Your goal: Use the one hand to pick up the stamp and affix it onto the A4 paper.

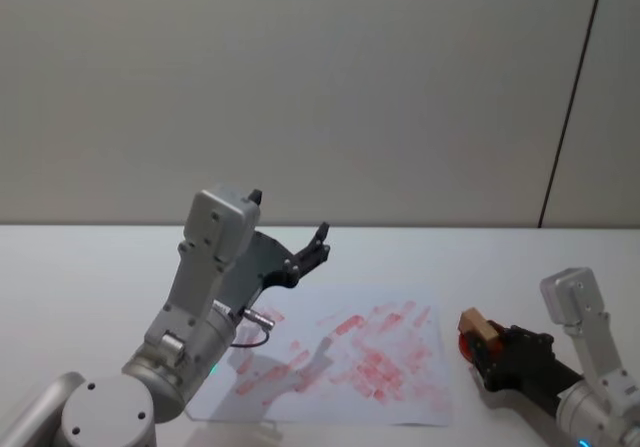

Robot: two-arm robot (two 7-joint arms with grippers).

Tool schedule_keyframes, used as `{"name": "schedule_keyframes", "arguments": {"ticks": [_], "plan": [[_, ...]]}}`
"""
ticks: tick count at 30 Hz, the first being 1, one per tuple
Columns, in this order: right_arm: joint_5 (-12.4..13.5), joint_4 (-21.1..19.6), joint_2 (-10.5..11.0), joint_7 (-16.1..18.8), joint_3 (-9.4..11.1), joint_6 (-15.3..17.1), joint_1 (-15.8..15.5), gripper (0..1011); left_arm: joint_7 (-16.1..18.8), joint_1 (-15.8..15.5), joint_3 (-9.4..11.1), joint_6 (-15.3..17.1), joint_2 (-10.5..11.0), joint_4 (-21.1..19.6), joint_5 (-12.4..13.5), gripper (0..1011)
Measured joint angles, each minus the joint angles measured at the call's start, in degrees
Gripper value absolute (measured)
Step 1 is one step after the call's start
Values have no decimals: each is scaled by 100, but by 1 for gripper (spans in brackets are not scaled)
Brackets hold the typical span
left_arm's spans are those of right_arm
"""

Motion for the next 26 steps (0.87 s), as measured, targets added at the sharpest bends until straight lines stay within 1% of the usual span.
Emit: {"name": "schedule_keyframes", "arguments": {"ticks": [2, 3, 6, 7, 8, 10, 11, 13, 14, 16, 17, 18, 19, 21, 23, 26], "plan": [[-8, 9, -1, -8, 0, 2, 0, 304, 0, 0, 0, 0, 0, 0, 0, 1002], [-9, 13, -2, -12, 0, 4, 0, 360, 0, 0, 0, 0, -1, 0, 0, 1003], [-11, 21, -7, -27, -2, 7, 0, 448, 0, 0, 0, 0, 0, 0, 0, 1002], [-11, 21, -8, -30, -2, 7, 1, 448, 0, 0, 0, 0, 0, 0, 0, 1002], [-6, 21, -11, -38, -2, 8, 0, 507, 0, 0, 0, 0, 0, 0, 0, 1002], [19, 3, -14, -51, -2, 6, -2, 566, 0, 0, 0, 0, -1, 0, 0, 1003], [27, -8, -15, -56, -2, 4, -4, 615, 0, 0, 0, 0, 0, 0, 0, 1002], [73, -55, -19, -71, 0, -15, -12, 651, 0, 0, 0, 0, 0, 0, 0, 1002], [89, -76, -19, -79, 1, -23, -17, 708, 0, 0, 0, 0, 0, 0, 0, 1002], [146, -168, -22, -99, 7, -50, -33, 763, 0, 0, 0, 0, -1, 0, 0, 1002], [146, -168, -22, -99, 7, -50, -33, 763, 0, 0, 0, 0, 0, 0, 0, 1002], [196, -236, -22, -119, 13, -73, -46, 830, 0, 0, 0, 0, 0, 0, 0, 1002], [242, -331, -23, -138, 18, -94, -62, 864, 0, 0, 0, 0, 0, 0, 0, 1003], [294, -422, -23, -161, 21, -119, -79, 892, 0, 0, 0, 0, 0, 0, 0, 1002], [360, -583, -23, -205, 29, -148, -108, 960, 0, 0, 0, 0, 0, 0, 0, 1002], [441, -770, -25, -259, 34, -177, -145, 1001, 0, 0, 0, 0, 0, 0, 0, 1002]]}}
